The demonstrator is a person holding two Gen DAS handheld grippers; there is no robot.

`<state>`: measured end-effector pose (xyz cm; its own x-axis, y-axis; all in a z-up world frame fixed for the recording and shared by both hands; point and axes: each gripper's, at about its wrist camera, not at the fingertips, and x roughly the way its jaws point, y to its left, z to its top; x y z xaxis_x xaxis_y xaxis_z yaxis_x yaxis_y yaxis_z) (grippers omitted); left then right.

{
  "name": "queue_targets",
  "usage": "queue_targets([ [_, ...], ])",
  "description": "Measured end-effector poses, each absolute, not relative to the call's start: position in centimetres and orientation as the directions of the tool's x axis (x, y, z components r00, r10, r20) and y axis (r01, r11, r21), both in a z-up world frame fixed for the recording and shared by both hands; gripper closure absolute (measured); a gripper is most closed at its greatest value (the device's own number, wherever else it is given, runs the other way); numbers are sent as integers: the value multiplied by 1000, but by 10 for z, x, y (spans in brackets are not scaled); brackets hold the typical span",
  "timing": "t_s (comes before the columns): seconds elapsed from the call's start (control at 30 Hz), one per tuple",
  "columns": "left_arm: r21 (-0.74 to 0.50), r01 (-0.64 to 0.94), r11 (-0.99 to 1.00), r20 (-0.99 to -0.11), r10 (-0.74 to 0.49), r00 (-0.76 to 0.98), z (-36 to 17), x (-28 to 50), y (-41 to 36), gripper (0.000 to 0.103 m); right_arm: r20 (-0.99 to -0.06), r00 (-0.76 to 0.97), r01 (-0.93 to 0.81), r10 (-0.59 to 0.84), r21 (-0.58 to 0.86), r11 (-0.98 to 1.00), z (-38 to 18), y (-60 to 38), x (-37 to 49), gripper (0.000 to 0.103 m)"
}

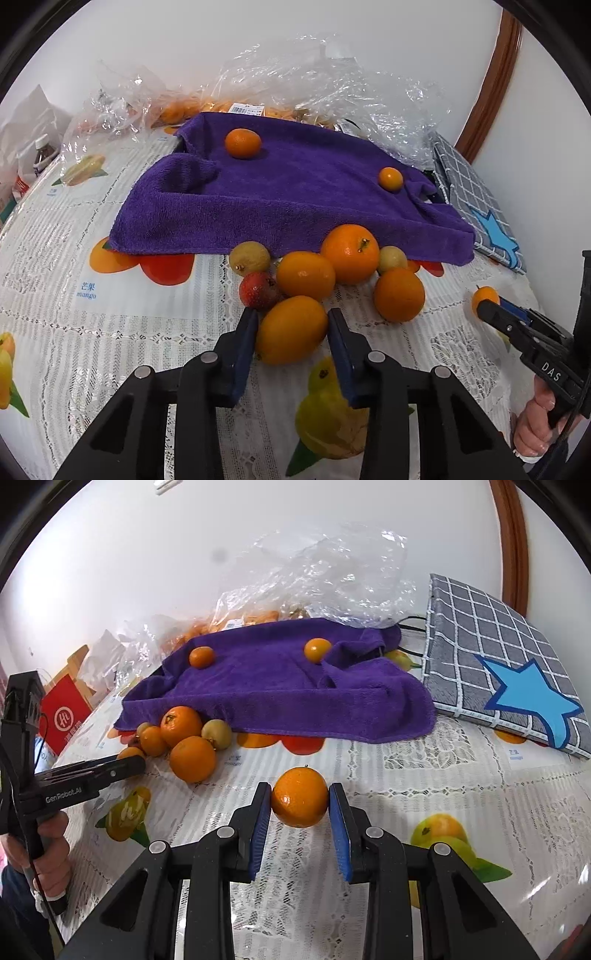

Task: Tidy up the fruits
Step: 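Grasp an orange with the right tool while the left tool grasps a yellow oval fruit, then carry both held fruits with both tools over the purple towel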

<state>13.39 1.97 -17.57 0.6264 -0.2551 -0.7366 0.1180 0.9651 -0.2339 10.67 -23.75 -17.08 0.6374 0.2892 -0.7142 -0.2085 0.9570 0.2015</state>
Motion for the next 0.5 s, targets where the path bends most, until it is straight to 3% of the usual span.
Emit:
queue_targets([
  [0.5,-250,72,966,-632,-219,743,-157,110,32,67,-695,667,-161,268,216,963,-168,-244,101,71],
])
